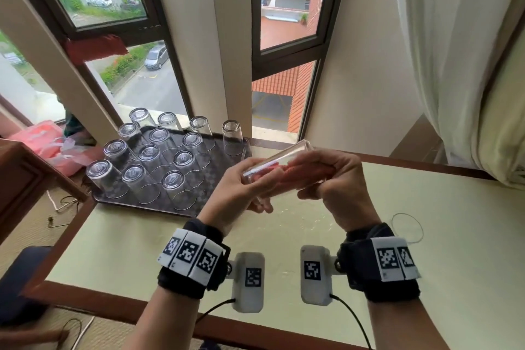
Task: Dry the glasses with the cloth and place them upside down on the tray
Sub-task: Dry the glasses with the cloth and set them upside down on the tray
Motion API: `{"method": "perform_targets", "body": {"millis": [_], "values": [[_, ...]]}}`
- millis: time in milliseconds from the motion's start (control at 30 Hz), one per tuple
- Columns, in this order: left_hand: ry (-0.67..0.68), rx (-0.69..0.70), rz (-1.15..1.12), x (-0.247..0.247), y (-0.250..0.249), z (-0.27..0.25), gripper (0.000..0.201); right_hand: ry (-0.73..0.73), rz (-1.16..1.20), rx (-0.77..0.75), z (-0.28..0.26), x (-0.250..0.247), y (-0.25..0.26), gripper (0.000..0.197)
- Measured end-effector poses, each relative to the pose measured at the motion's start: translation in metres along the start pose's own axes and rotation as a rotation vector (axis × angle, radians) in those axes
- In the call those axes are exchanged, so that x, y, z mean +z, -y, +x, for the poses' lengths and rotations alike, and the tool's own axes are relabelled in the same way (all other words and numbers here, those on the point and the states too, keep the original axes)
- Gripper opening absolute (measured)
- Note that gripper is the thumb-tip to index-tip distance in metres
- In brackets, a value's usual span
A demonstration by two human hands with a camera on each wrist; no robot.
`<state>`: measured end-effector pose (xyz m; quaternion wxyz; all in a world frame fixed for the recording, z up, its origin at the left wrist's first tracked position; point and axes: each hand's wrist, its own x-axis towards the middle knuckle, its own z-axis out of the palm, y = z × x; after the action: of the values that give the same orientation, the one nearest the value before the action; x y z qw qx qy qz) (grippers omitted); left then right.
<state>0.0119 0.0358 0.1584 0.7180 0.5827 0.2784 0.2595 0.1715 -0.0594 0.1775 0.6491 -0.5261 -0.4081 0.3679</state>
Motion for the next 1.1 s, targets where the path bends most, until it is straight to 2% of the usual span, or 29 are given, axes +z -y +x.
{"method": "perform_targets", "body": {"millis": [33, 133, 233, 300, 400, 433, 467, 533, 633, 700, 767, 867, 967, 1100], "values": [[-0.03, 0.014, 0.017, 0.0, 0.0, 0.002, 0.078, 0.01, -0.02, -0.007, 0.0, 0.0, 0.001, 0.066], [-0.087, 0.191, 0.078, 0.004, 0.001, 0.001, 0.065, 0.119, -0.076, 0.018, 0.003, -0.001, 0.003, 0.053], [-0.096, 0.336, 0.202, 0.007, 0.01, 0.0, 0.07, 0.137, -0.045, 0.134, 0.007, -0.006, 0.003, 0.051], [-0.089, 0.299, 0.219, 0.007, 0.011, -0.001, 0.074, 0.092, -0.046, 0.166, 0.008, -0.008, 0.002, 0.055], [-0.021, 0.058, 0.107, 0.007, 0.007, -0.003, 0.075, 0.035, -0.037, 0.117, 0.005, -0.005, 0.003, 0.073], [-0.027, 0.018, 0.118, 0.007, 0.006, -0.004, 0.073, 0.03, -0.042, 0.111, 0.005, -0.004, 0.002, 0.075], [-0.058, 0.035, 0.147, 0.006, 0.006, -0.004, 0.072, 0.036, -0.034, 0.11, 0.004, -0.003, 0.001, 0.073], [-0.132, 0.161, 0.225, 0.006, 0.004, -0.007, 0.071, 0.11, 0.04, 0.139, 0.004, -0.004, -0.001, 0.064], [-0.111, 0.384, 0.3, 0.007, 0.003, -0.008, 0.069, 0.234, 0.152, 0.234, 0.005, -0.01, 0.005, 0.042], [-0.12, 0.458, 0.367, 0.008, 0.007, -0.006, 0.073, 0.223, 0.14, 0.225, 0.007, -0.012, 0.009, 0.04], [-0.086, 0.32, 0.232, 0.007, 0.005, -0.005, 0.075, 0.172, 0.134, 0.165, 0.008, -0.01, 0.01, 0.043], [-0.038, 0.106, 0.078, 0.001, 0.003, -0.006, 0.063, 0.087, 0.146, 0.138, 0.007, -0.001, 0.01, 0.051], [-0.092, 0.137, 0.052, -0.005, 0.005, -0.006, 0.059, 0.112, 0.067, 0.173, 0.008, 0.006, 0.01, 0.05], [-0.058, 0.317, 0.165, -0.013, 0.006, -0.006, 0.068, 0.161, -0.036, 0.243, 0.016, 0.011, 0.007, 0.034]]}}
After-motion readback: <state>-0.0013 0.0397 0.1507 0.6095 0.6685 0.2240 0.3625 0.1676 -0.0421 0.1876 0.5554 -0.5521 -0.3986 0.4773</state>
